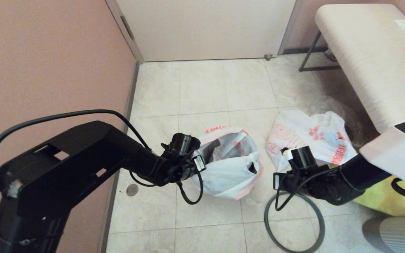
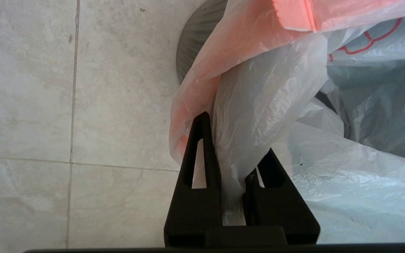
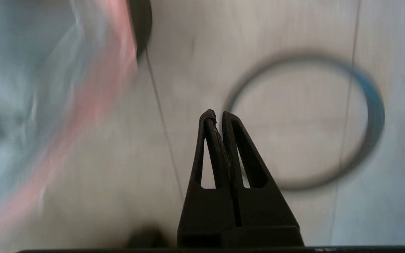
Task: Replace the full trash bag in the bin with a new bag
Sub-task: Put the new garbage bag on the trash can
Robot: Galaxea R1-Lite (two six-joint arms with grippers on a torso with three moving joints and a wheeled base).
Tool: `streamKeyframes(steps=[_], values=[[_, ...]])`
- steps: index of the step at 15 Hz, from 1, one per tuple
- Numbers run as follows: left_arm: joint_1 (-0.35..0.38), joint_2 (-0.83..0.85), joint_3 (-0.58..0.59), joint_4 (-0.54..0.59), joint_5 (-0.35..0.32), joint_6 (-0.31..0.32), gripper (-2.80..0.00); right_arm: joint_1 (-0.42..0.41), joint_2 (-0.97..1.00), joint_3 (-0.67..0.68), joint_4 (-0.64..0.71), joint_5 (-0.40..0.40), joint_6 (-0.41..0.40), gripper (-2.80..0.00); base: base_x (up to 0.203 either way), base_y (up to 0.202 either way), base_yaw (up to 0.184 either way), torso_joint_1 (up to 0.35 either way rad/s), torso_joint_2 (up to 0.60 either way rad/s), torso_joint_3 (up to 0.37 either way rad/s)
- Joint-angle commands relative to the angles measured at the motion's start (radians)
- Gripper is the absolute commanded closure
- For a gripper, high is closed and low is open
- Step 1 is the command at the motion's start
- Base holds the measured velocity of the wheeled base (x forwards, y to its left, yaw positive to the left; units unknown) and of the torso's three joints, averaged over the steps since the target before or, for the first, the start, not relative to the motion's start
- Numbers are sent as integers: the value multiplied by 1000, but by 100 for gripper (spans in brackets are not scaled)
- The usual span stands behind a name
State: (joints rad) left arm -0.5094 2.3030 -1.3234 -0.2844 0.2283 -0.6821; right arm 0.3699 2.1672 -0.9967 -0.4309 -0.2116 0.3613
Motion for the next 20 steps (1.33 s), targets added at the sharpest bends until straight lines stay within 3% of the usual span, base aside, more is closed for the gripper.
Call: streamKeyframes(steps=[1,5,6,16,17,18,20], values=[[-1,0,-3,1,2,-4,0,13,-113,77,-1,-3,8,0,0,0,0,0,0,0],[5,0,-2,1,3,-4,0,17,-228,98,90,-47,-10,0,0,0,0,0,0,0],[3,-2,4,1,3,-2,-280,17,-239,92,99,-60,-19,0,0,0,0,0,0,0],[-40,-291,166,96,6,-1,-280,0,-260,102,123,-78,-13,0,0,0,0,0,0,0],[-55,-306,160,105,8,15,0,1,-262,104,123,-78,-12,0,0,0,0,0,0,0],[-59,-305,147,107,8,41,0,1,-264,105,122,-78,-12,0,0,0,0,0,0,0],[-71,-272,94,133,8,169,0,1,-268,104,121,-77,-12,0,0,0,0,0,0,0]])
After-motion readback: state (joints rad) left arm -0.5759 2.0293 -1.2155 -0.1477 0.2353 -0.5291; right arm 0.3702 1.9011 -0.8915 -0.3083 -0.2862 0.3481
